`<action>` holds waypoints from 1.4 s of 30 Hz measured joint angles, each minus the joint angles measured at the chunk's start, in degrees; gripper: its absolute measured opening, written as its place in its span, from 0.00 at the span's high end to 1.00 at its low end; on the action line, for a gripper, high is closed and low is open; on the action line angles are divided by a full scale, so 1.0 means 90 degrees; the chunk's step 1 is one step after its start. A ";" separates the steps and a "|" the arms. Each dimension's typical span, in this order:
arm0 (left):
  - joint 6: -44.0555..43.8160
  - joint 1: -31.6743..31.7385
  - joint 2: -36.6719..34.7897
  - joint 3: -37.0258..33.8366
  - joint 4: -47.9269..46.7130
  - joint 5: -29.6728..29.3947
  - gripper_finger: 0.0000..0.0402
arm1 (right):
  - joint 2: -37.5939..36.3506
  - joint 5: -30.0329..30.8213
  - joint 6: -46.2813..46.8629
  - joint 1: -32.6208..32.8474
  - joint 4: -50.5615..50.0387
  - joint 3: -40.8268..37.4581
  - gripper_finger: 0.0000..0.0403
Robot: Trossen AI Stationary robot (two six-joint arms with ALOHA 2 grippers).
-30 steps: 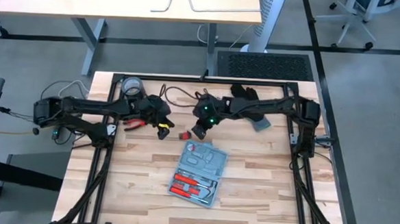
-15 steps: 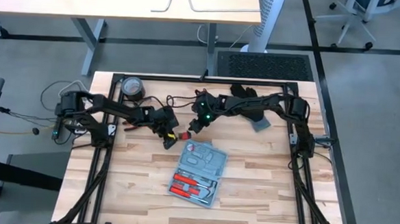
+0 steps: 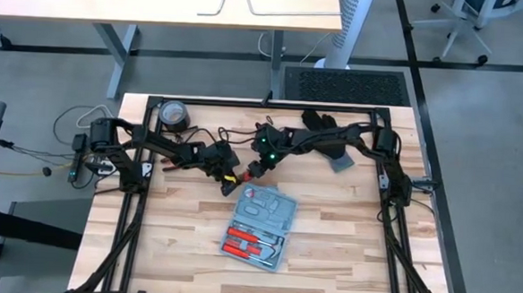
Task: Prefit tool cases
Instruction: Put the orange hex key set into the gray tool case
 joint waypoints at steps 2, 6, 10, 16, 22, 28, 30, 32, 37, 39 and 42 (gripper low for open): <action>0.0016 0.0019 0.0000 0.0002 0.0010 -0.0034 1.00 | 0.0000 0.0000 0.0003 -0.0053 0.0006 0.0000 0.47; 0.0098 0.0036 0.0002 0.0005 0.0019 -0.0140 1.00 | 0.0000 0.0019 -0.0025 -0.0112 0.0036 0.0002 0.49; 0.0110 0.0073 0.0010 0.0005 0.0094 -0.0180 1.00 | 0.0000 0.0077 -0.0046 -0.0196 0.0027 0.0002 0.50; 0.0118 0.0158 0.0014 0.0005 0.0148 -0.0253 1.00 | 0.0000 0.0089 -0.0046 -0.0357 -0.0063 0.0007 0.50; 0.0113 0.0202 0.0034 0.0038 0.0337 -0.0468 1.00 | 0.0170 -0.0186 0.0099 -0.0285 -0.0072 0.0029 0.50; 0.0062 0.0209 0.0104 0.0066 0.0342 -0.0473 1.00 | 0.0290 -0.0069 0.0279 -0.0122 0.0075 0.0033 0.50; 0.0059 0.0182 0.0169 0.0078 0.0330 -0.0462 1.00 | 0.0299 -0.0114 0.0321 -0.0122 0.0097 0.0031 0.51; 0.0046 0.0177 0.0197 0.0078 0.0340 -0.0389 1.00 | 0.0303 -0.0113 0.0286 -0.0134 0.0015 0.0031 0.52; 0.0028 0.0177 0.0233 0.0078 0.0365 -0.0394 1.00 | 0.0316 -0.0135 0.0174 -0.0170 -0.0085 0.0030 0.62; 0.0017 0.0209 0.0236 0.0078 0.0363 -0.0382 1.00 | 0.0322 -0.0128 0.0168 -0.0170 -0.0086 0.0022 0.71; 0.0018 0.0211 0.0238 0.0078 0.0363 -0.0367 1.00 | 0.0332 -0.0122 0.0138 -0.0170 -0.0094 0.0011 0.89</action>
